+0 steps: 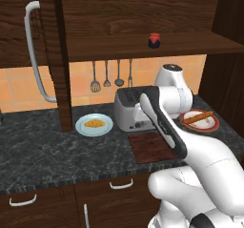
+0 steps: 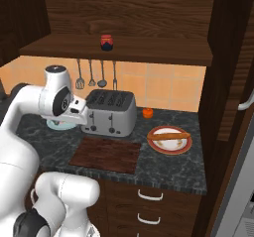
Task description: From the different types of pastries on the counter, select a croissant and place it on the cutting board. Then retrieve a jar of jam from the cabinet and place it alongside the croissant on the cutting board.
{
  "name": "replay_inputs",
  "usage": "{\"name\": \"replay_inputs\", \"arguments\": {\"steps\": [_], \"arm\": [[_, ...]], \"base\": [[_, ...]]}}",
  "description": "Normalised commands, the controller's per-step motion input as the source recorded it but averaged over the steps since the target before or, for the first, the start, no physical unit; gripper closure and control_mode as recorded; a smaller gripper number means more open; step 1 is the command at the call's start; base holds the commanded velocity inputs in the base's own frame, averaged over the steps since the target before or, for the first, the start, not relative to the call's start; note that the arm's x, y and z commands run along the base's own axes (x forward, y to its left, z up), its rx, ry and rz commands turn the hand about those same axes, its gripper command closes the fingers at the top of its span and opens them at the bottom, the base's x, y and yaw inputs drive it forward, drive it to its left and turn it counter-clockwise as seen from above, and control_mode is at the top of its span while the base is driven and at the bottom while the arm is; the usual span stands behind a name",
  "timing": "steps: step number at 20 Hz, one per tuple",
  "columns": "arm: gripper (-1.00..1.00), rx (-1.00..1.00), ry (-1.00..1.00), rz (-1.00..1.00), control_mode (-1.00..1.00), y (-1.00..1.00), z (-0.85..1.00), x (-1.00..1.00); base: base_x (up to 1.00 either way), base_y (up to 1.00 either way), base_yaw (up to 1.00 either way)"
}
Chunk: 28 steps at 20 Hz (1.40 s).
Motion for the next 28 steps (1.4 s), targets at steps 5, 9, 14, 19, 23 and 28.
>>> {"name": "replay_inputs", "arguments": {"steps": [5,9,14,19,23,28], "arm": [[-1.00,-0.02,-0.01,0.03,-1.00,0.50,-0.10,-0.04],[-1.00,-0.01,-0.25,0.07,-1.00,0.26,-0.22,0.00],[-1.00,0.00,-0.25,0.17,-1.00,0.31,-0.36,0.00],[-1.00,0.00,-0.08,0.00,-1.00,0.14,-0.48,0.06],[-1.00,0.01,-0.11,0.00,-1.00,0.27,-0.79,0.19],[-1.00,0.00,0.00,0.00,-1.00,0.17,0.00,0.12]], "base": [[0.00,0.00,0.00],[0.00,0.00,0.00],[0.00,0.00,0.00],[0.00,0.00,0.00],[0.00,0.00,0.00],[0.00,0.00,0.00]]}}
